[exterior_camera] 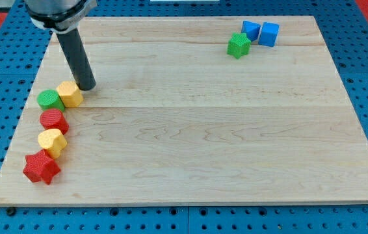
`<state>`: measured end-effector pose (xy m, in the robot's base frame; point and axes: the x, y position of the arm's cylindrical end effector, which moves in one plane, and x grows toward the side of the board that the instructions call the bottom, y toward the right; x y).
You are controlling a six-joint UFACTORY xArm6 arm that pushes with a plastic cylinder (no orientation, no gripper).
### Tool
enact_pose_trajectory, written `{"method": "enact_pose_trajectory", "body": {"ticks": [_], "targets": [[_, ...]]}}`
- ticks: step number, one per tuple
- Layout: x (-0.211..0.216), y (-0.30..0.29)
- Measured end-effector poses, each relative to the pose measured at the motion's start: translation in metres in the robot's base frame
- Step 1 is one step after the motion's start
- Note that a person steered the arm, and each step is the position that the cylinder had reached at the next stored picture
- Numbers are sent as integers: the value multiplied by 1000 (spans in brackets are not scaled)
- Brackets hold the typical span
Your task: Place the yellow hexagon to the top right of the red circle
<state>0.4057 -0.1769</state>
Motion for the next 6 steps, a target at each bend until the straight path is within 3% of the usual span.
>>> {"method": "enact_pose_trajectory", "body": {"ticks": [1,2,5,6], "targets": [[29,4],[12,8],[-9,-69],[23,-106]]}}
